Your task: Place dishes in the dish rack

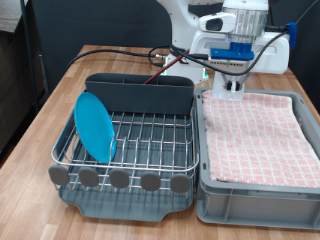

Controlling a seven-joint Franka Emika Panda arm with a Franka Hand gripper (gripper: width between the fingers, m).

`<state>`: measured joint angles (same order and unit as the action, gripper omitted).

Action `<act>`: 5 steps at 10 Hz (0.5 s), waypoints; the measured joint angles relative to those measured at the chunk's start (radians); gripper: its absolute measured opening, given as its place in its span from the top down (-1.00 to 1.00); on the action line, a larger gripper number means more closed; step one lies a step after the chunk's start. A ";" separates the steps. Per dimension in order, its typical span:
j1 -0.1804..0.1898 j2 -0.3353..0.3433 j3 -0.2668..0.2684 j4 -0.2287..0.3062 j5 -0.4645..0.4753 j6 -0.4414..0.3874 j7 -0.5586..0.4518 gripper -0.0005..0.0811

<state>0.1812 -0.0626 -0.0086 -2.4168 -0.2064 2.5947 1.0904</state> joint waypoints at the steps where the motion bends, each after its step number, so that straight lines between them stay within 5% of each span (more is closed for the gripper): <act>1: -0.010 0.015 -0.011 0.009 -0.059 0.042 0.003 0.81; 5: -0.040 0.103 -0.063 0.087 -0.075 0.141 -0.099 0.81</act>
<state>0.1411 0.0408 -0.0715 -2.3302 -0.2815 2.7359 0.9911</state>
